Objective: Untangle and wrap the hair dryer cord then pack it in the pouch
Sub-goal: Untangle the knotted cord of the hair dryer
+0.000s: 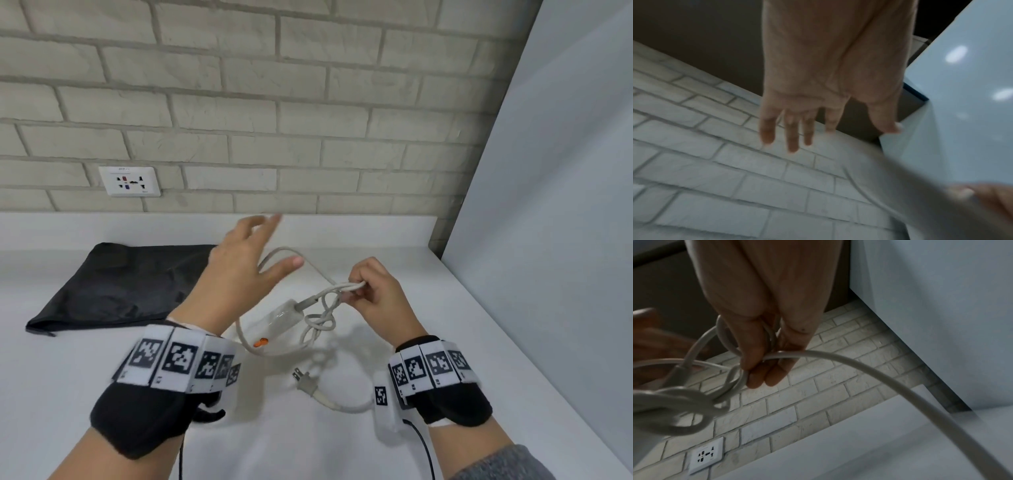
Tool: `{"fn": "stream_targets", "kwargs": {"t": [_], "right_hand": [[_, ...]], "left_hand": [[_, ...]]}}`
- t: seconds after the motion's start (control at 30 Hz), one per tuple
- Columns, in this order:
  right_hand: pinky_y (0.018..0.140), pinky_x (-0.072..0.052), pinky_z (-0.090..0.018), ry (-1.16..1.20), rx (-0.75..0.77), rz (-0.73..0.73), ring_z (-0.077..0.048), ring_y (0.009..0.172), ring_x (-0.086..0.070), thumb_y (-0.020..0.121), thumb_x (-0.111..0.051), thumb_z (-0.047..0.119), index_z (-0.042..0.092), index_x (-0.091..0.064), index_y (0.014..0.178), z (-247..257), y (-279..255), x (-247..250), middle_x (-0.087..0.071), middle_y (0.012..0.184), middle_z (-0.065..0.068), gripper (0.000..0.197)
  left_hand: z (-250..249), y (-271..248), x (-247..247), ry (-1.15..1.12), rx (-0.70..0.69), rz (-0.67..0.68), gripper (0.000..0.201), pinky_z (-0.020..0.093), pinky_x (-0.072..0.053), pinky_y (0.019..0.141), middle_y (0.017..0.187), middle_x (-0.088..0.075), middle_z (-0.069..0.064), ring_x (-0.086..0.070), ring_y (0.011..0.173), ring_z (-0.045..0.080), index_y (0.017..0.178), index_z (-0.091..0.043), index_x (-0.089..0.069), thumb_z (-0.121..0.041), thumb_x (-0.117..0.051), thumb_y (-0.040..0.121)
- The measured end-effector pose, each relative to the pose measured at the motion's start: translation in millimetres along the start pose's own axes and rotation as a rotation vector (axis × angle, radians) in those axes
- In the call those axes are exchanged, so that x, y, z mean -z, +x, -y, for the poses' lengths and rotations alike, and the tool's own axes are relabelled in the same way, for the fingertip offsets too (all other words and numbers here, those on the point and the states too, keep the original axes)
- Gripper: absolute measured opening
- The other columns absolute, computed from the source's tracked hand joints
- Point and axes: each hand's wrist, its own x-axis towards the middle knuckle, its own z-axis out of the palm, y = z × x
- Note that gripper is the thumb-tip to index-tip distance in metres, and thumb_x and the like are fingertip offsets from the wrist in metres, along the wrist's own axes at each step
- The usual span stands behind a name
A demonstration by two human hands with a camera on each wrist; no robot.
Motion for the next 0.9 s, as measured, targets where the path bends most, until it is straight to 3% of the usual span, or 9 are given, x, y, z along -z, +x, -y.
{"fn": "stream_targets", "kwargs": {"t": [0.07, 0.2, 0.3, 0.4, 0.47, 0.53, 0.6, 0.77, 0.9], "right_hand": [[0.064, -0.044, -0.012, -0.044, 0.052, 0.009, -0.006, 0.067, -0.05, 0.075, -0.062, -0.011, 0.028, -0.037, 0.065, 4.5, 3.4, 0.1, -0.042, 0.081, 0.005, 0.047], [0.064, -0.043, -0.012, -0.103, 0.094, 0.015, -0.011, 0.07, -0.05, 0.075, -0.061, -0.011, 0.032, -0.034, 0.065, 6.5, 3.5, 3.5, -0.043, 0.082, 0.005, 0.051], [0.065, -0.044, -0.013, -0.09, 0.095, 0.009, -0.014, 0.071, -0.051, 0.075, -0.061, -0.011, 0.032, -0.034, 0.064, 5.8, -0.1, 5.6, -0.044, 0.082, 0.004, 0.052], [0.067, -0.047, -0.024, -0.103, 0.097, 0.012, -0.017, 0.071, -0.051, 0.076, -0.061, -0.009, 0.032, -0.033, 0.064, 6.7, 0.3, 3.4, -0.043, 0.082, 0.004, 0.051], [0.068, -0.047, -0.03, -0.11, 0.109, 0.014, -0.018, 0.07, -0.049, 0.075, -0.059, -0.01, 0.033, -0.031, 0.064, 8.9, 2.0, 2.8, -0.043, 0.082, 0.005, 0.052], [0.068, -0.047, -0.033, -0.102, 0.112, 0.019, -0.016, 0.07, -0.048, 0.073, -0.056, -0.012, 0.032, -0.031, 0.063, 9.7, 2.1, 2.9, -0.043, 0.082, 0.005, 0.052], [0.065, -0.046, -0.028, -0.092, 0.095, 0.028, -0.014, 0.07, -0.048, 0.073, -0.058, -0.011, 0.031, -0.031, 0.062, 9.0, 0.0, 4.2, -0.044, 0.083, 0.006, 0.051], [0.068, -0.048, -0.034, -0.093, -0.052, 0.046, -0.026, 0.072, -0.054, 0.076, -0.067, 0.0, 0.027, -0.038, 0.063, -10.7, -8.3, 12.8, -0.047, 0.084, -0.001, 0.042], [0.07, -0.056, -0.039, -0.016, -0.284, 0.038, -0.03, 0.072, -0.064, 0.08, -0.064, 0.0, 0.015, -0.046, 0.067, -30.2, -17.3, 8.6, -0.053, 0.091, -0.021, 0.026]], "left_hand": [[-11.2, 8.3, -11.0, 0.13, -0.14, 0.061, 0.053, 0.042, -0.027, 0.111, 0.144, -0.04, 0.0, -0.032, 0.134, 0.02, 0.139, -0.026, -0.037, -0.046, -0.041, 0.09], [-16.4, 18.4, -34.2, 0.424, -0.099, 0.29, 0.043, 0.038, -0.03, 0.099, 0.131, -0.049, 0.001, -0.037, 0.122, 0.024, 0.133, -0.03, -0.045, -0.043, -0.044, 0.092], [-18.5, 13.0, -43.5, 0.492, -0.194, 0.148, 0.037, 0.038, -0.031, 0.09, 0.117, -0.047, 0.001, -0.042, 0.112, 0.026, 0.113, -0.032, -0.056, -0.042, -0.065, 0.078], [-22.7, 8.6, -55.2, 0.464, -0.325, -0.088, 0.043, 0.053, -0.04, 0.091, 0.102, -0.06, 0.003, -0.055, 0.112, 0.034, 0.08, -0.02, -0.059, -0.032, -0.086, 0.048], [-25.9, 10.1, -61.9, 0.449, -0.353, -0.045, 0.048, 0.062, -0.023, 0.105, 0.119, -0.058, 0.002, -0.039, 0.133, 0.033, 0.102, -0.022, -0.059, -0.03, -0.08, 0.06], [-26.3, 15.6, -68.0, 0.461, -0.335, 0.106, 0.044, 0.053, -0.007, 0.113, 0.13, -0.051, -0.003, -0.03, 0.138, 0.024, 0.124, -0.025, -0.05, -0.032, -0.062, 0.082], [-17.8, 21.3, -71.7, 0.478, -0.315, 0.194, 0.03, 0.037, -0.024, 0.102, 0.113, -0.06, -0.001, -0.049, 0.119, 0.022, 0.114, -0.023, -0.06, -0.037, -0.049, 0.089], [11.0, 21.7, -45.2, -0.122, -0.176, -0.028, 0.035, 0.024, -0.039, 0.062, 0.058, -0.053, 0.005, -0.048, 0.057, 0.012, 0.071, -0.004, -0.064, -0.036, -0.059, 0.085], [27.3, 22.7, -15.9, -0.53, 0.097, -0.296, 0.03, 0.023, -0.037, 0.052, 0.053, -0.044, 0.002, -0.039, 0.047, 0.011, 0.065, -0.017, -0.054, -0.028, -0.049, 0.093]]}}
